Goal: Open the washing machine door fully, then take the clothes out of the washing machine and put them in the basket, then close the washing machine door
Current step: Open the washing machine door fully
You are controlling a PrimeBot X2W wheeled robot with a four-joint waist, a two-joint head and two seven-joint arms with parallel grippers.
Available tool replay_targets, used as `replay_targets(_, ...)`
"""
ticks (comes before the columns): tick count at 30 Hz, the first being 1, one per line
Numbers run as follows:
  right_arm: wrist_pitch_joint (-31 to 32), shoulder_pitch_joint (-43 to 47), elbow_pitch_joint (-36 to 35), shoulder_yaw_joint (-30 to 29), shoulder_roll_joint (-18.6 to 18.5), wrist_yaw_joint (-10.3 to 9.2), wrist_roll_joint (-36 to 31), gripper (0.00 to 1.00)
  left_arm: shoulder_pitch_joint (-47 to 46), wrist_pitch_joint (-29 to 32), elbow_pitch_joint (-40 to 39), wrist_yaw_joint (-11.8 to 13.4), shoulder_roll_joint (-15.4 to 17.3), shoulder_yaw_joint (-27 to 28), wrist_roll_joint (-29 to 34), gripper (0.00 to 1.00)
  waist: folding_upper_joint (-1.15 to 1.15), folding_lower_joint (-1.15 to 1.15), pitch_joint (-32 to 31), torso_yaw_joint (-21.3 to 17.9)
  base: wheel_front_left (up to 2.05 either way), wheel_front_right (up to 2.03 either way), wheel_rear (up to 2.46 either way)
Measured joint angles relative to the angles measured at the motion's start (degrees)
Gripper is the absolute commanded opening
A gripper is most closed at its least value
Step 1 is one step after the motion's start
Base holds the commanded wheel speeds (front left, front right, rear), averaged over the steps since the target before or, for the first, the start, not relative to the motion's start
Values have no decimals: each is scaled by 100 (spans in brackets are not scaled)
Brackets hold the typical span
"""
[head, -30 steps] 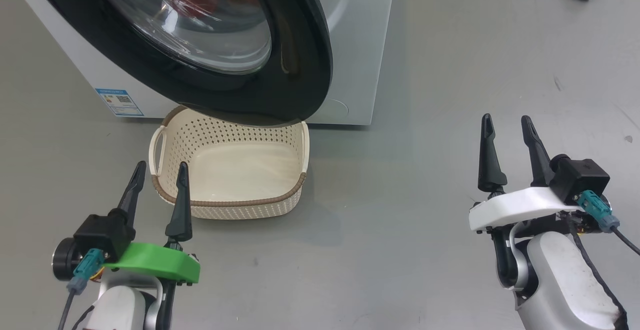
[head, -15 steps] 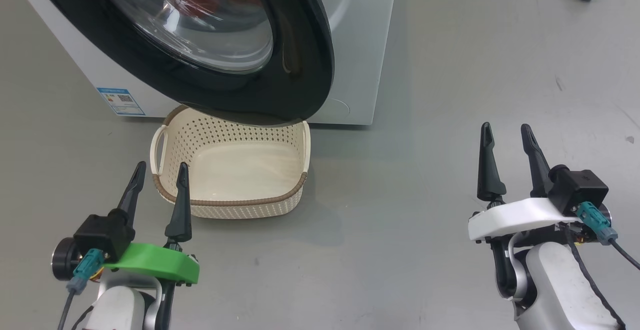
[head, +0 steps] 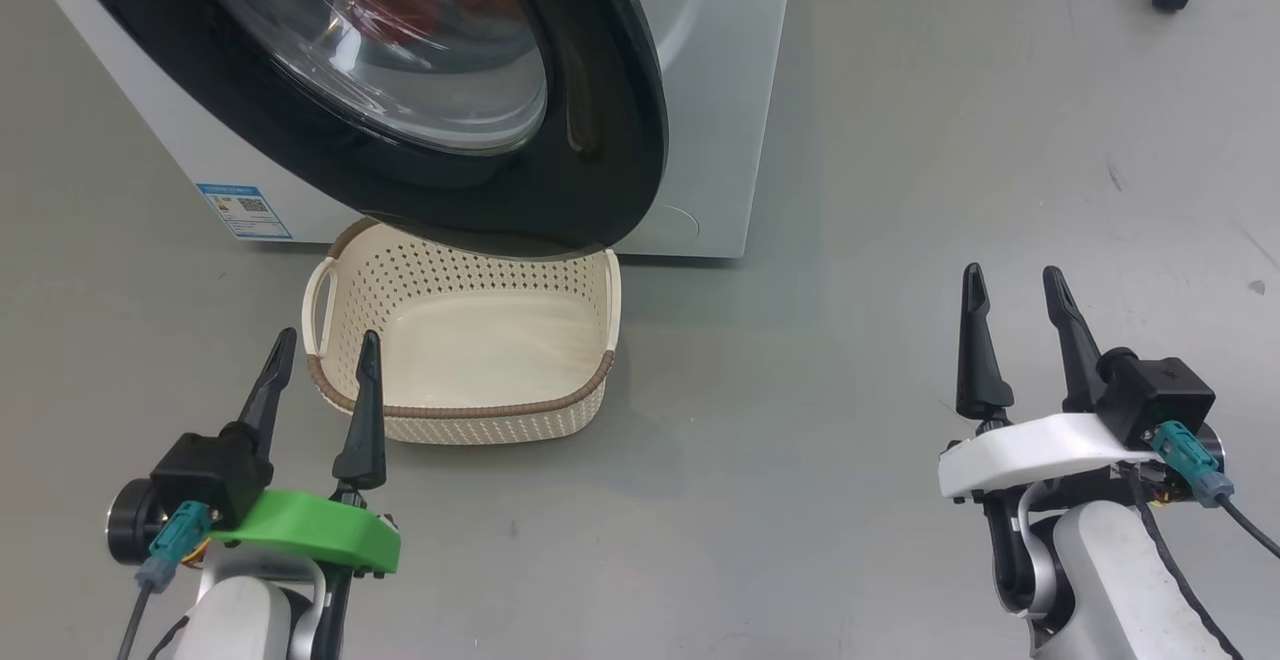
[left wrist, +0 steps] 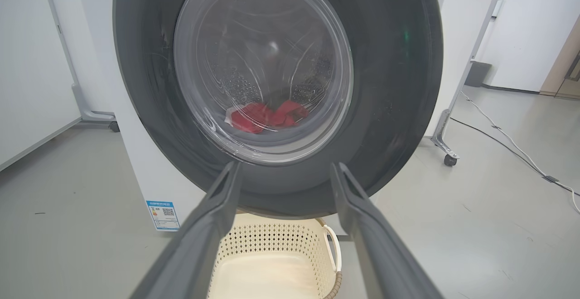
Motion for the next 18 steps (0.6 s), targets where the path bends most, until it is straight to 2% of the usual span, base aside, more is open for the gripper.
replay_targets(18, 0, 107, -36, -94, 71, 100, -92, 100, 60, 0, 4, 0, 0, -31, -1, 100, 0, 0, 4, 17, 0, 0, 0)
